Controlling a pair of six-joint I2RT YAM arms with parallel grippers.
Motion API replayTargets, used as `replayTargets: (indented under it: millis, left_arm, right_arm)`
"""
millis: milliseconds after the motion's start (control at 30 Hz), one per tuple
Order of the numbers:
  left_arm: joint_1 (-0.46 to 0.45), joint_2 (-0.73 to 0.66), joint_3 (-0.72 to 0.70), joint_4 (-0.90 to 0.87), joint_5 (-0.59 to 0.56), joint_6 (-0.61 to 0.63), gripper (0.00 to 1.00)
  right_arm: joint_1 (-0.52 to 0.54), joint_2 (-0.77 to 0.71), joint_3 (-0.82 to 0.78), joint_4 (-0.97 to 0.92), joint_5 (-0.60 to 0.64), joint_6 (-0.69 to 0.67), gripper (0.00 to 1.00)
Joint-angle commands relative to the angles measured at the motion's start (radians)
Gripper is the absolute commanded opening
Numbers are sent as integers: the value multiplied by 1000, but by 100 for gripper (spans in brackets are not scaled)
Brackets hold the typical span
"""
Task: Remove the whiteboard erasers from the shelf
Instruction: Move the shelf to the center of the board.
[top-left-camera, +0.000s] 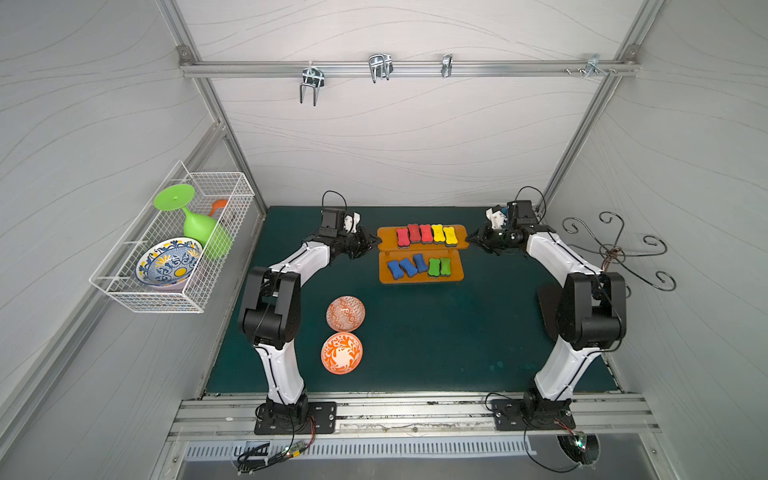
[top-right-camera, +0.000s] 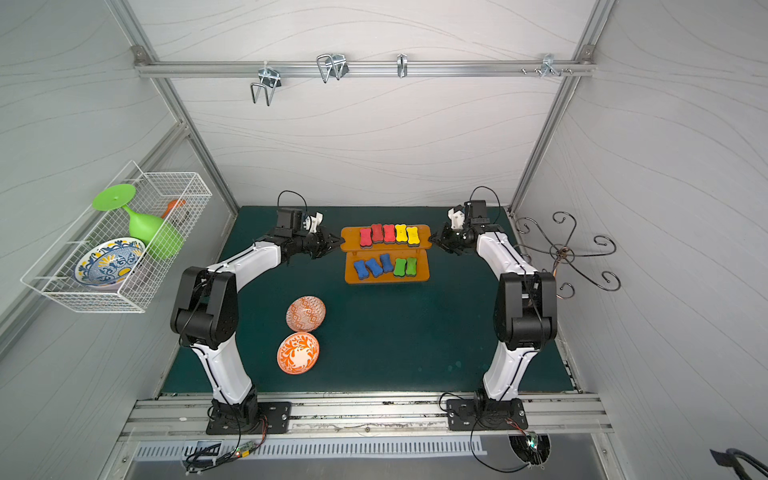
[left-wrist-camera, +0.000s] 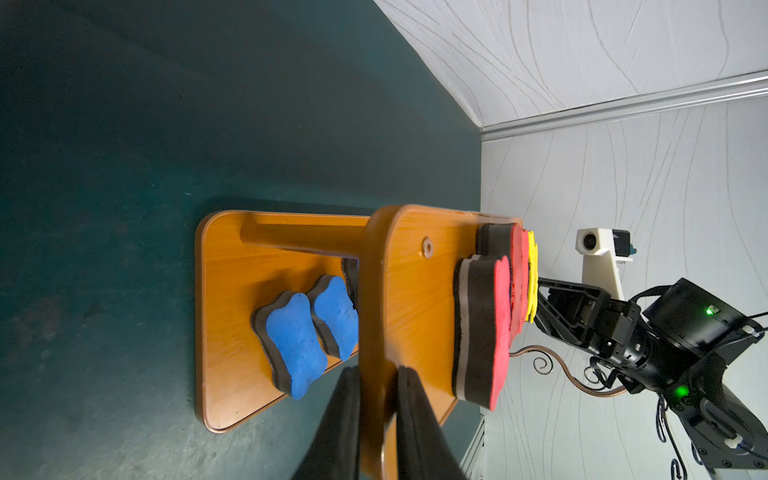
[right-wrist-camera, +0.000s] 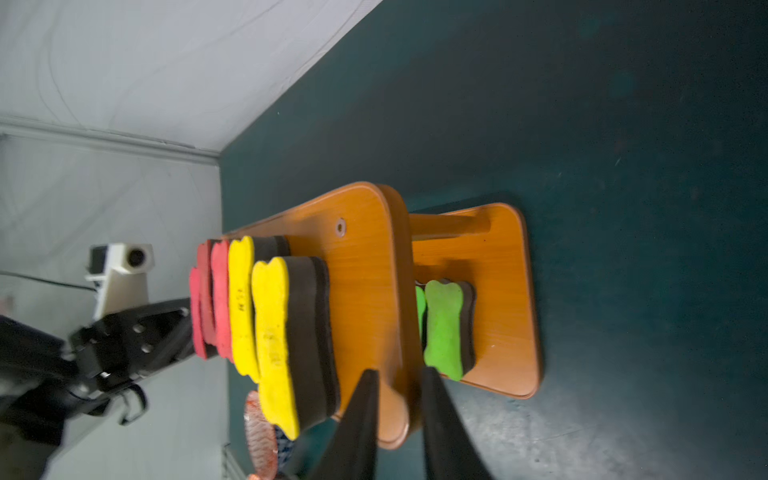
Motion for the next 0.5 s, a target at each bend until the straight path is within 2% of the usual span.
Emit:
replayTargets:
  millis: [0, 100, 200, 467]
  left_arm:
    - [-28, 1, -25, -122, -38, 58, 0]
    - [-28, -3, -22, -133, -42, 67, 0]
    - [-28, -2, -24, -134, -45, 69, 0]
    - [-28, -2, -17, -152, -52, 80, 0]
  right_arm:
    - [12, -30, -4, -20, -48, -5, 46]
    - [11, -12, 12, -16, -74, 4, 52]
    - [16, 8, 21, -8, -90, 10, 52]
    - [15, 32, 12, 13, -108, 18, 40]
